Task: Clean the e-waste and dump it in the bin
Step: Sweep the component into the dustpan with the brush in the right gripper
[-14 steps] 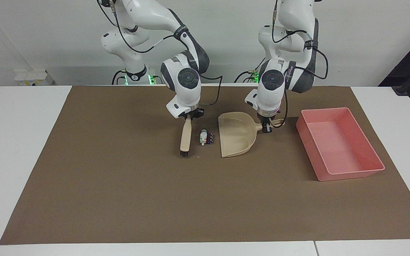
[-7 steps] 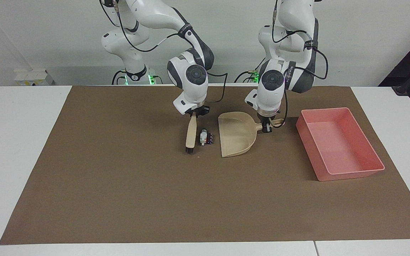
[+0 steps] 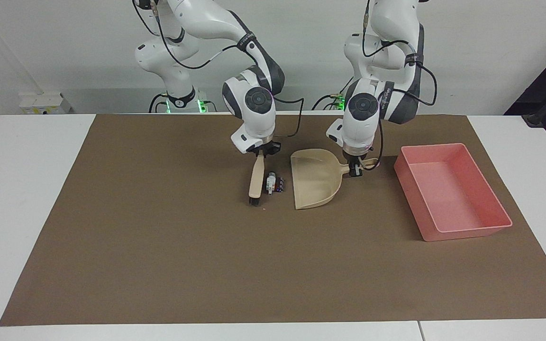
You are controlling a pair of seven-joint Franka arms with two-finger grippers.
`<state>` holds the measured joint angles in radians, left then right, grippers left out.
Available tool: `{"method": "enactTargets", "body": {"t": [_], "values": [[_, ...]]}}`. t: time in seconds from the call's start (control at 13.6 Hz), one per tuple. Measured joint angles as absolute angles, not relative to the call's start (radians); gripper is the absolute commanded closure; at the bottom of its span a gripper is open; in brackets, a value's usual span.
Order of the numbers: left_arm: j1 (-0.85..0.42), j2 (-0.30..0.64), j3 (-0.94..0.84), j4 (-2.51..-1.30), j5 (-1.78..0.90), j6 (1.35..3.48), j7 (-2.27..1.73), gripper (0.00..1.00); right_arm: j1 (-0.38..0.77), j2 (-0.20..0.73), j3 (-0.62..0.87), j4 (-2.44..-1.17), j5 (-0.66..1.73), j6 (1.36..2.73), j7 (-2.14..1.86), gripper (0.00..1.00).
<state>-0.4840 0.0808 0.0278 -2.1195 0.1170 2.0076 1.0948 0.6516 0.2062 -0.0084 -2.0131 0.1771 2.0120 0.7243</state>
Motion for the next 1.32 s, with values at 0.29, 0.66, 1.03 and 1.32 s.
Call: {"method": "enactTargets", "body": {"t": [0.29,0.66,1.03,1.32], "values": [[-0.484,0.081,0.028,-2.12,0.117,2.007,1.095,1.0,0.667,0.209,-0.007,-2.017,0.2,2.052,0.724,1.0],[-0.484,0.08,0.029,-2.12,0.117,2.006,1.095,1.0,0.675,0.227,-0.007,-2.019,0.277,2.097,0.724,1.0],[-0.484,0.08,0.03,-2.12,0.117,2.006,1.095,1.0,0.696,0.236,-0.006,-2.019,0.29,2.126,0.724,1.0],[-0.484,0.08,0.03,-2.12,0.117,2.006,1.095,1.0,0.717,0.241,-0.006,-2.017,0.29,2.139,0.724,1.0]]}}
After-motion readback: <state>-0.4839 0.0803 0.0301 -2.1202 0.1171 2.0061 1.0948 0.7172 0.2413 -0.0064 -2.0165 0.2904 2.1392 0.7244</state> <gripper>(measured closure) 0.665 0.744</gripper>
